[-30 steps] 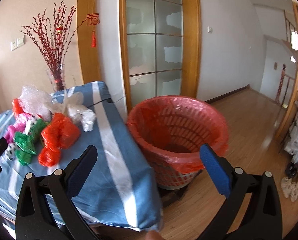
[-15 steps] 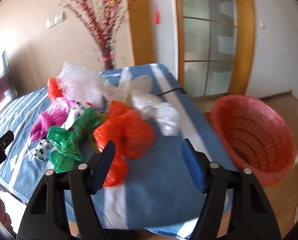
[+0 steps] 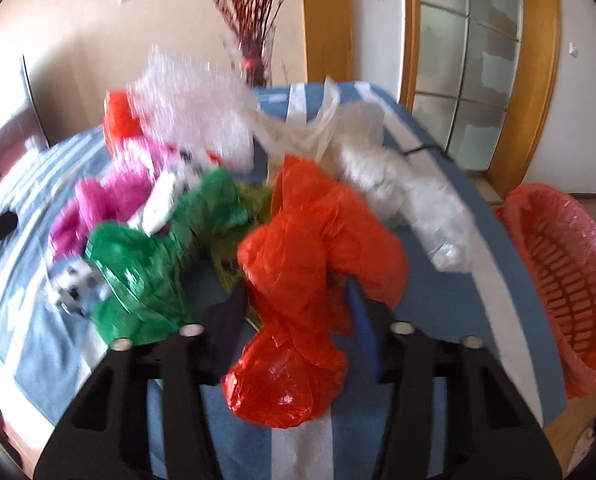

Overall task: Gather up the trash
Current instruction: 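Grasp the red plastic bag with the right gripper while the left gripper grasps the pink bag, then carry both bags over the red basket and open both grippers to drop them, then grasp the clear plastic bag with the right gripper while the left gripper grasps bubble wrap, then carry the clear bag and bubble wrap over the red basket and release both, then return to the table and grasp the green plastic bag with the right gripper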

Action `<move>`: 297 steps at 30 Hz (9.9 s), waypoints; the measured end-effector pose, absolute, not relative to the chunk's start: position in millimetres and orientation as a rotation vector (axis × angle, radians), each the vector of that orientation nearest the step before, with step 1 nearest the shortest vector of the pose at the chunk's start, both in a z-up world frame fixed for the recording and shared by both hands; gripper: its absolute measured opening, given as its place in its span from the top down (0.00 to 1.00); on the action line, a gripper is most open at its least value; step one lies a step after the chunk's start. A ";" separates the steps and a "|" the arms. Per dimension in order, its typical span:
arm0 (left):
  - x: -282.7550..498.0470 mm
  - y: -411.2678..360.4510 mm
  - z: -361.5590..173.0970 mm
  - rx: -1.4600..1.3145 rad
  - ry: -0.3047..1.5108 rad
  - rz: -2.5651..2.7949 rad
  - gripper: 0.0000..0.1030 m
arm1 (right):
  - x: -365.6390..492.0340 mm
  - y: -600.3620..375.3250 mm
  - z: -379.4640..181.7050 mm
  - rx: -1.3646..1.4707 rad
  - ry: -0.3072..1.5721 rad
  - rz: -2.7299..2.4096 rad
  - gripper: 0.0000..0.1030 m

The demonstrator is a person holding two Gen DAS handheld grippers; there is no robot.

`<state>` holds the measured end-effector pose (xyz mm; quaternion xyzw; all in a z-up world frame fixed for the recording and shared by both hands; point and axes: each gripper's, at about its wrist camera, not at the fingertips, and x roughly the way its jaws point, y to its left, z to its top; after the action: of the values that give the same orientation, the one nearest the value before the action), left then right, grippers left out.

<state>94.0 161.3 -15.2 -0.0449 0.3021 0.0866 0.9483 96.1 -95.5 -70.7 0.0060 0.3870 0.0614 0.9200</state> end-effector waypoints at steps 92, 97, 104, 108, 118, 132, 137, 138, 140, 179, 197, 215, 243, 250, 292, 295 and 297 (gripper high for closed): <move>150.4 -168.7 14.3 0.072 0.673 -0.580 0.60 | 36.4 -369.5 2.2 0.197 0.572 -0.245 0.79; 153.1 -197.0 2.0 0.079 0.699 -0.605 0.56 | 42.1 -386.8 -1.4 0.237 0.567 -0.243 0.78; 163.4 -217.1 -13.9 0.115 0.722 -0.595 0.42 | 41.6 -408.1 -8.8 0.285 0.558 -0.265 0.54; 164.7 -201.8 -15.0 0.113 0.714 -0.546 0.38 | 32.3 -407.2 -9.7 0.257 0.541 -0.302 0.44; 145.7 -116.3 4.4 0.135 0.599 -0.348 0.26 | 45.5 -343.7 -1.0 0.110 0.519 -0.208 0.43; 157.7 47.4 34.1 0.052 0.561 -0.042 0.26 | 119.9 -224.3 -20.0 0.102 0.630 0.089 0.44; 171.0 84.8 38.4 0.017 0.575 0.001 0.26 | 155.5 -193.4 -33.9 0.086 0.687 0.110 0.45; 174.2 92.6 39.7 0.003 0.581 0.005 0.26 | 159.9 -189.0 -35.8 0.081 0.694 0.109 0.45; 176.2 103.4 39.6 -0.016 0.585 0.014 0.26 | 168.7 -181.5 -38.8 0.076 0.709 0.111 0.45; 210.0 44.3 9.9 -0.025 0.720 -0.101 0.95 | 136.0 -206.0 -39.6 0.062 0.735 0.086 0.78; 170.2 31.1 113.5 0.006 0.512 -0.178 0.96 | 114.2 -219.5 11.1 0.074 0.625 0.088 0.78; 135.5 -99.1 124.8 0.055 0.501 -0.474 0.96 | 76.8 -321.8 30.2 0.156 0.598 -0.111 0.78; 146.5 -242.6 23.6 0.118 0.690 -0.719 0.94 | 58.8 -419.1 8.7 0.291 0.622 -0.266 0.77; 156.7 -226.5 10.1 0.123 0.724 -0.650 0.67 | 60.3 -419.8 3.8 0.284 0.628 -0.266 0.52; 129.9 179.0 -7.1 -0.026 0.641 0.156 0.42 | 109.5 -64.7 -40.6 0.051 0.753 0.367 0.56; 129.4 193.3 -8.4 -0.038 0.645 0.175 0.42 | 114.4 -44.0 -50.7 0.030 0.787 0.370 0.61; 130.6 199.7 -9.5 -0.048 0.650 0.181 0.42 | 118.0 -35.4 -57.7 0.018 0.814 0.364 0.61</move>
<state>130.6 199.7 -9.5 -0.0235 0.3188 0.0886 0.9434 118.0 -35.4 -57.7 0.0085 0.3938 0.1761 0.9021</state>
